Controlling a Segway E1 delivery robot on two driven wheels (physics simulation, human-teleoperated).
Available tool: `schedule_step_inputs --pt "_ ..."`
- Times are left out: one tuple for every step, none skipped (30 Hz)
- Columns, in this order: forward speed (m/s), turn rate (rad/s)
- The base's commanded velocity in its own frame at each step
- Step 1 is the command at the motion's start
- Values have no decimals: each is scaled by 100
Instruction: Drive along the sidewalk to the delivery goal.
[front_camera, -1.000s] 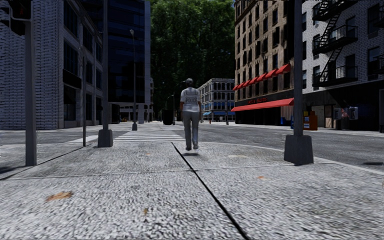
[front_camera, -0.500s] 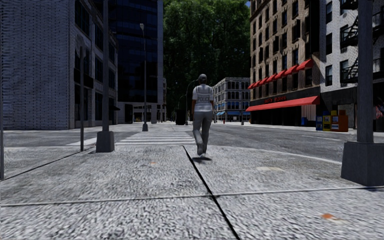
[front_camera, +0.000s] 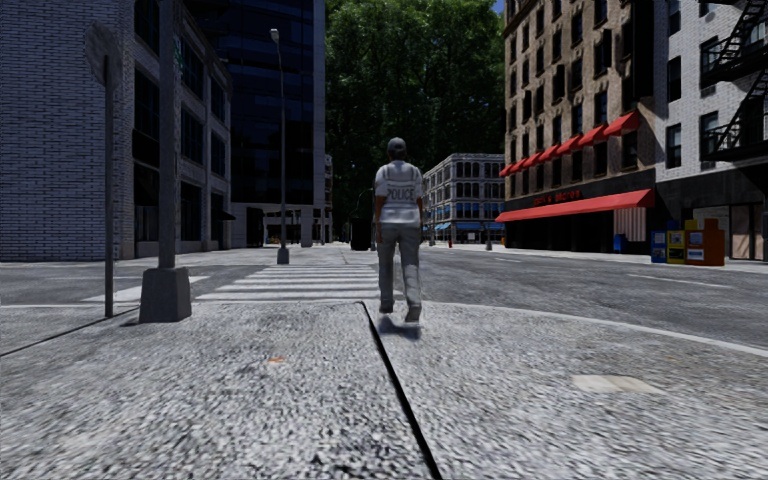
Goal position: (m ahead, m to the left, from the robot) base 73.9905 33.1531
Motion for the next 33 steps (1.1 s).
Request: schedule_step_inputs --pt "187 27" --pt "187 27" --pt "181 29" --pt "180 30" --pt "179 31" --pt "179 31" --pt "179 31" --pt "179 31" --pt "179 31" --pt "179 29" --pt "179 29" --pt "179 29" --pt "179 24" --pt "176 14" --pt "176 14" --pt "169 4" --pt "157 0" --pt "154 0" --pt "153 0" --pt "153 0" --pt "153 0" --pt "153 0" --pt "153 0" --pt "153 0" --pt "153 0" --pt "151 0" --pt "146 0" --pt "146 0" --pt "143 0" --pt "141 0" --pt "139 0" --pt "137 0" --pt "137 0"
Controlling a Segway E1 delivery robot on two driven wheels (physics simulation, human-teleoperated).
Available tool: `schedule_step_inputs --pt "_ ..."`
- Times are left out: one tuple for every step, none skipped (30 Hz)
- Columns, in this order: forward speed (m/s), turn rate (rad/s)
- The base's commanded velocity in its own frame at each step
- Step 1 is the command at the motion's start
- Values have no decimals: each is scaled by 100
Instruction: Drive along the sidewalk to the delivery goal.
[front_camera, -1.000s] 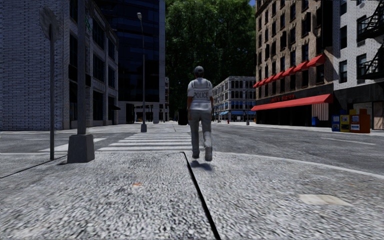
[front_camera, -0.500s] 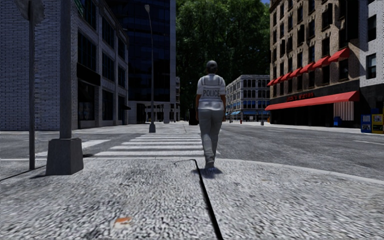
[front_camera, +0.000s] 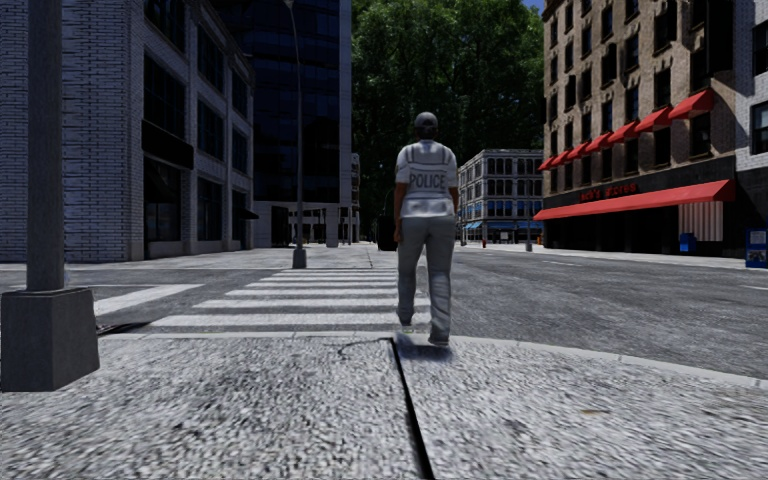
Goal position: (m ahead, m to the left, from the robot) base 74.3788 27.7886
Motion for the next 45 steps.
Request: schedule_step_inputs --pt "136 0" --pt "136 0" --pt "136 0" --pt "136 0" --pt "136 0" --pt "136 0" --pt "136 0" --pt "136 0" --pt "136 2" --pt "136 27" --pt "136 38" --pt "136 38" --pt "136 41" --pt "136 42" --pt "136 41" --pt "136 41" --pt "136 39" --pt "136 36" --pt "136 25" --pt "136 25" --pt "136 9" --pt "136 4" --pt "136 3" --pt "136 3" --pt "135 3" --pt "135 3" --pt "135 0" --pt "135 0" --pt "135 0" --pt "135 0" --pt "135 0" --pt "135 0" --pt "135 0" --pt "135 0" --pt "135 0" --pt "134 0" --pt "134 0" --pt "134 0" --pt "134 0" --pt "134 0" --pt "134 0" --pt "134 0" --pt "134 0" --pt "134 0" --pt "134 0"
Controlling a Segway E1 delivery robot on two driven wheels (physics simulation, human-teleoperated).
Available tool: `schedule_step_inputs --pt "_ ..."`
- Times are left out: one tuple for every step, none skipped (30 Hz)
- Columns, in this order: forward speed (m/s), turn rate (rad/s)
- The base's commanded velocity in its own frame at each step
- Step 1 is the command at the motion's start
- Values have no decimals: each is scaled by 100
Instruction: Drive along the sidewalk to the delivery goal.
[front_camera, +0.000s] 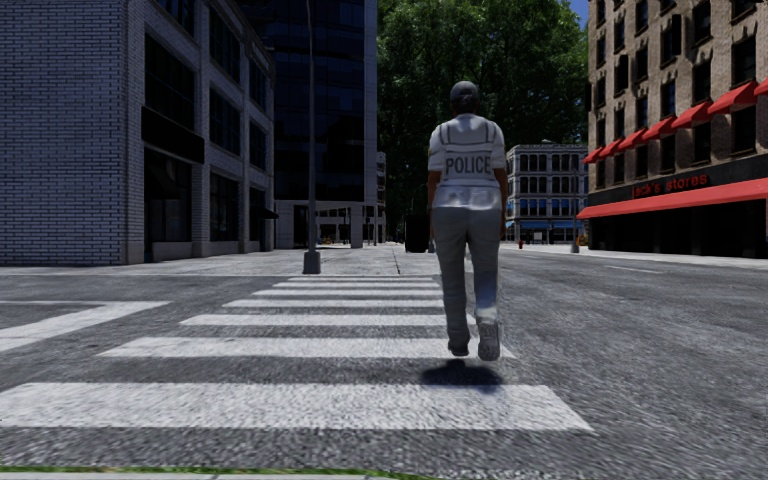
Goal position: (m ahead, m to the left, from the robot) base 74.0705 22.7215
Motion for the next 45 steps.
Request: schedule_step_inputs --pt "133 0" --pt "129 0" --pt "128 0" --pt "128 0" --pt "127 0" --pt "127 0" --pt "127 0" --pt "127 0" --pt "127 0" --pt "126 0" --pt "125 0" --pt "123 0" --pt "123 0" --pt "123 0" --pt "122 0" --pt "120 0" --pt "117 0" --pt "117 0" --pt "115 0" --pt "115 0" --pt "114 0" --pt "114 0" --pt "114 0" --pt "114 0" --pt "114 0" --pt "114 3" --pt "114 7" --pt "114 7" --pt "114 8" --pt "114 8" --pt "114 8" --pt "114 8" --pt "113 8" --pt "111 8" --pt "110 1" --pt "109 0" --pt "109 0" --pt "108 0" --pt "108 0" --pt "106 0" --pt "106 0" --pt "106 0" --pt "106 0" --pt "105 0" --pt "105 0"
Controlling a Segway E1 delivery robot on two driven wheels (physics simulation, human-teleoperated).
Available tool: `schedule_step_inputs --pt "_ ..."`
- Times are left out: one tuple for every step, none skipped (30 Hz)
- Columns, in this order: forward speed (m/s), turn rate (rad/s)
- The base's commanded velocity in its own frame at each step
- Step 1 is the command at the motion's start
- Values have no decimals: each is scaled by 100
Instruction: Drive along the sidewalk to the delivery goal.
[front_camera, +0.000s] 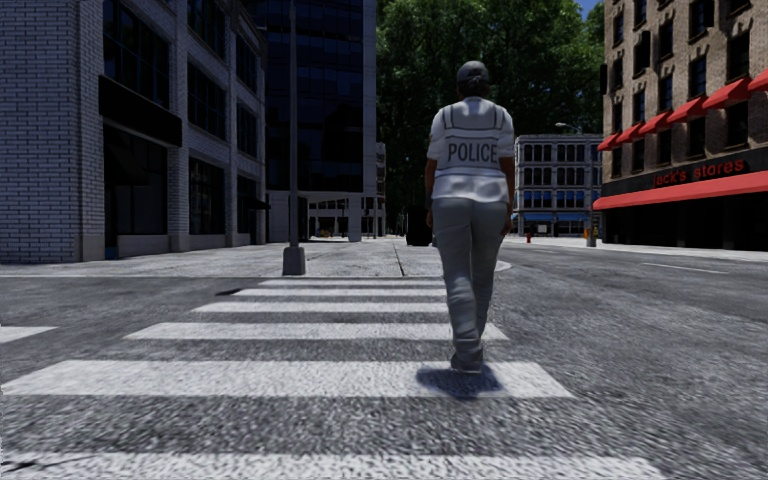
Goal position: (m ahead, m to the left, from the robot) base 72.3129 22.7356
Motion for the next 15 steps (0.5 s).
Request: schedule_step_inputs --pt "105 0" --pt "104 0" --pt "104 0" --pt "104 0" --pt "104 0" --pt "104 0" --pt "104 0" --pt "104 0" --pt "104 0" --pt "104 0" --pt "104 0" --pt "104 0" --pt "104 0" --pt "104 0" --pt "104 0"
